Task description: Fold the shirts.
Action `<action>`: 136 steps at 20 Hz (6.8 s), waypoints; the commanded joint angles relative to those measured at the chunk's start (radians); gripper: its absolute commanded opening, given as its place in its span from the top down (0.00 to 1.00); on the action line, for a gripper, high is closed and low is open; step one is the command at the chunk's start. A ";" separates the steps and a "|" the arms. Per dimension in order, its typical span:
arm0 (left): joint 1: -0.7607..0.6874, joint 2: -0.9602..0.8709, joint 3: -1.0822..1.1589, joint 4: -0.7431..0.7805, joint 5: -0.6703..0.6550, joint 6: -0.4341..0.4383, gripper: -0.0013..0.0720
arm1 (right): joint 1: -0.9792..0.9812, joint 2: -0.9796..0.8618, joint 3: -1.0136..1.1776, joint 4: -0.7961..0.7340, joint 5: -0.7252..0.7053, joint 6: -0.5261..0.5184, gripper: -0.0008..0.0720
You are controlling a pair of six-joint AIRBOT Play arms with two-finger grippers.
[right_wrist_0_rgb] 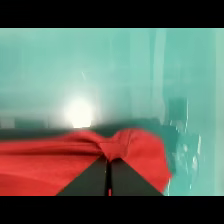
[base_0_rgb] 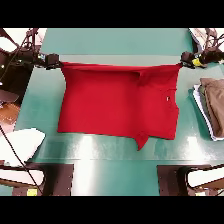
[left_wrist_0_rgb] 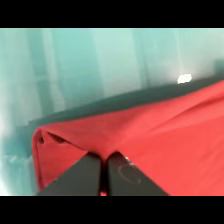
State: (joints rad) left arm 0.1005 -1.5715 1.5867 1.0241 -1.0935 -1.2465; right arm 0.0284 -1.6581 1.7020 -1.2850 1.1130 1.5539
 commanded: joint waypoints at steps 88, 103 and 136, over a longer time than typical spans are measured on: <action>-0.014 0.583 -0.769 -0.023 -0.061 -0.097 0.94 | -0.099 0.734 -0.710 -0.095 0.313 -0.107 0.97; -0.015 0.253 -0.535 -0.053 0.246 -0.143 0.94 | -0.097 0.142 -0.238 0.085 0.217 -0.105 0.97; -0.232 0.253 -0.416 -0.142 0.055 -0.172 0.94 | -0.298 -0.111 -0.425 0.427 0.303 -0.492 0.97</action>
State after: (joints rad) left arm -0.1284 -1.3182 1.1694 0.9012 -1.0416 -1.4113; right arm -0.2871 -1.7706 1.2755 -0.8650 1.3956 1.0847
